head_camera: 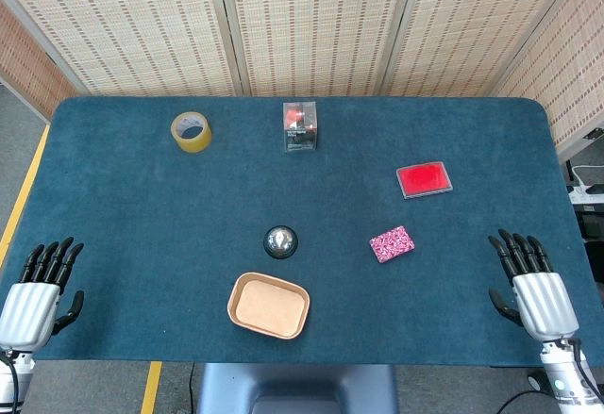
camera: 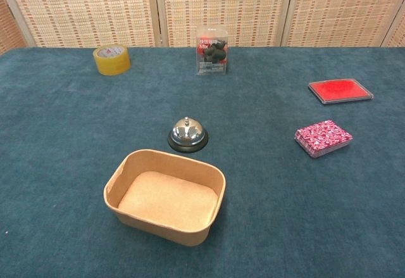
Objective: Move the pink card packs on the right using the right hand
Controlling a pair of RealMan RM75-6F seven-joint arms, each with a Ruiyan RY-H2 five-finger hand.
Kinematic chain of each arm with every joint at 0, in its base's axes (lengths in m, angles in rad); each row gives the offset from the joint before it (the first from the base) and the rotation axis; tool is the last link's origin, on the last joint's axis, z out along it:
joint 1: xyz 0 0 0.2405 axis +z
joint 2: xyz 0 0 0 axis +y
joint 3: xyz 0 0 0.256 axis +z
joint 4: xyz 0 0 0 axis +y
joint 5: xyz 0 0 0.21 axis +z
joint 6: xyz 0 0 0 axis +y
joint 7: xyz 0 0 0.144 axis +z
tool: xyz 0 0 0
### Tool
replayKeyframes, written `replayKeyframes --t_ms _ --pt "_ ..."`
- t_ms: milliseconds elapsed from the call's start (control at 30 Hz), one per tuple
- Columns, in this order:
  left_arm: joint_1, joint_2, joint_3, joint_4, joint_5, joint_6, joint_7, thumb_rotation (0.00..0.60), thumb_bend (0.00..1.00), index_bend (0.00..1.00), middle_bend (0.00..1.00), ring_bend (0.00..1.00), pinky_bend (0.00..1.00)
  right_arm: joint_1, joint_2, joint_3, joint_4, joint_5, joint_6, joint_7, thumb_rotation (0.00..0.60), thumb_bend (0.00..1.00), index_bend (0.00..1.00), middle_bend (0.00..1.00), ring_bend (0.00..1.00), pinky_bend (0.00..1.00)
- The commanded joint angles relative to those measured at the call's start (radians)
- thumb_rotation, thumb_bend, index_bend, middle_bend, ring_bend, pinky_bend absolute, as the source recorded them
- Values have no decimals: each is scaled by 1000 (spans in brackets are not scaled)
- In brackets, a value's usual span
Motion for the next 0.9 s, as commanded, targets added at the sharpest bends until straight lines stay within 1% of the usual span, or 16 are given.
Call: replayKeyframes --t_ms 33,100,167,300,400,500,600,667,767,900 --pt "0 0 -2 -2 -11 -7 9 600 475 0 0 0 54 3 -1 0 2 2 -6 0 600 279 0 0 0 0" --pt "0 0 -3 -6 -19 -12 19 600 476 0 0 0 54 7 -7 2 11 -12 1 2 600 279 0 0 0 0" --pt "-5 1 -7 -10 -29 -23 20 600 476 0 0 0 54 13 -35 2 42 -40 15 6 600 279 0 0 0 0" --pt "-9 4 -6 -11 -31 -32 15 600 476 0 0 0 53 48 -48 3 45 -48 -36 -6 600 279 0 0 0 0" --pt "-14 4 -4 -9 -32 -43 15 600 475 0 0 0 54 107 -41 21 18 -44 -118 -74 600 279 0 0 0 0" --pt "-20 8 -6 -19 -31 -48 16 600 475 0 0 0 54 179 -43 50 -14 -6 -231 -146 600 279 0 0 0 0" --pt "-20 7 -3 -20 -22 -45 12 600 475 0 0 0 54 263 -56 75 -41 70 -386 -182 600 279 0 0 0 0" --pt "-18 8 -1 -20 -18 -41 10 600 475 0 0 0 54 308 -71 88 -40 107 -458 -206 600 279 0 0 0 0" --pt "-17 10 1 -21 -19 -41 8 600 476 0 0 0 54 365 -121 110 -5 167 -530 -252 600 279 0 11 0 0" --pt "-11 17 5 -27 -15 -32 9 600 477 0 0 0 54 412 -204 123 64 208 -557 -306 600 279 13 47 0 0"
